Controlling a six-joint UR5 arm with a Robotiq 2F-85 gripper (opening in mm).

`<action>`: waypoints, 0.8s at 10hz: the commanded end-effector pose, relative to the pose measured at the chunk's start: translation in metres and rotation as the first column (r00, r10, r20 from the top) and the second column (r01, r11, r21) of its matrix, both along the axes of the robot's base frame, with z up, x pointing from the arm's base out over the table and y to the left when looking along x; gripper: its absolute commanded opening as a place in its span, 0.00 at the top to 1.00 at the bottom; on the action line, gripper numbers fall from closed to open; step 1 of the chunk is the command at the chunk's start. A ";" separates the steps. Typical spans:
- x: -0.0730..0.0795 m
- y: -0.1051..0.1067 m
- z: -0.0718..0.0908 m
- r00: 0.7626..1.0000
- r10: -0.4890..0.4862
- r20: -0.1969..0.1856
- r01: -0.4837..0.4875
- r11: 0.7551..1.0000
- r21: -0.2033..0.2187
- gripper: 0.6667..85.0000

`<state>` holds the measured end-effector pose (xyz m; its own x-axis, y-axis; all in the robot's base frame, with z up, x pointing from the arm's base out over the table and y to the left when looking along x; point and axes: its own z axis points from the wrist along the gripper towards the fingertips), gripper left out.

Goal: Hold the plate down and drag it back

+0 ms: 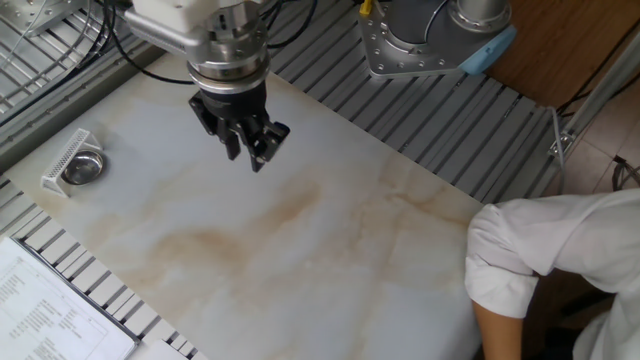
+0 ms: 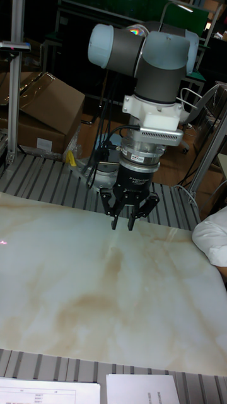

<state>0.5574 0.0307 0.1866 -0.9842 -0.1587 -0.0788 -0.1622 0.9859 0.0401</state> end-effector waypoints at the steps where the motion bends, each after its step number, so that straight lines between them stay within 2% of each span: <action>1: -0.002 -0.042 -0.007 0.994 0.111 -0.012 -0.111 0.993 -0.051 0.53; 2: -0.003 -0.045 -0.011 0.992 0.126 -0.003 -0.126 0.990 -0.064 0.53; 3: -0.002 -0.039 -0.010 0.995 0.103 0.006 -0.103 0.994 -0.040 0.52; 5: -0.006 -0.029 -0.010 1.000 -0.008 -0.014 0.008 1.000 0.009 0.53; 6: -0.008 -0.035 -0.011 0.999 -0.028 -0.023 0.027 1.000 -0.012 0.54; 7: -0.009 -0.052 -0.011 0.999 -0.031 -0.023 0.029 0.997 -0.078 0.57; 8: -0.008 -0.061 -0.013 1.000 -0.013 -0.022 0.011 0.995 -0.097 0.60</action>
<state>0.5504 -0.0146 0.1746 -0.9841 -0.1703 -0.0506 -0.1697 0.9854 -0.0155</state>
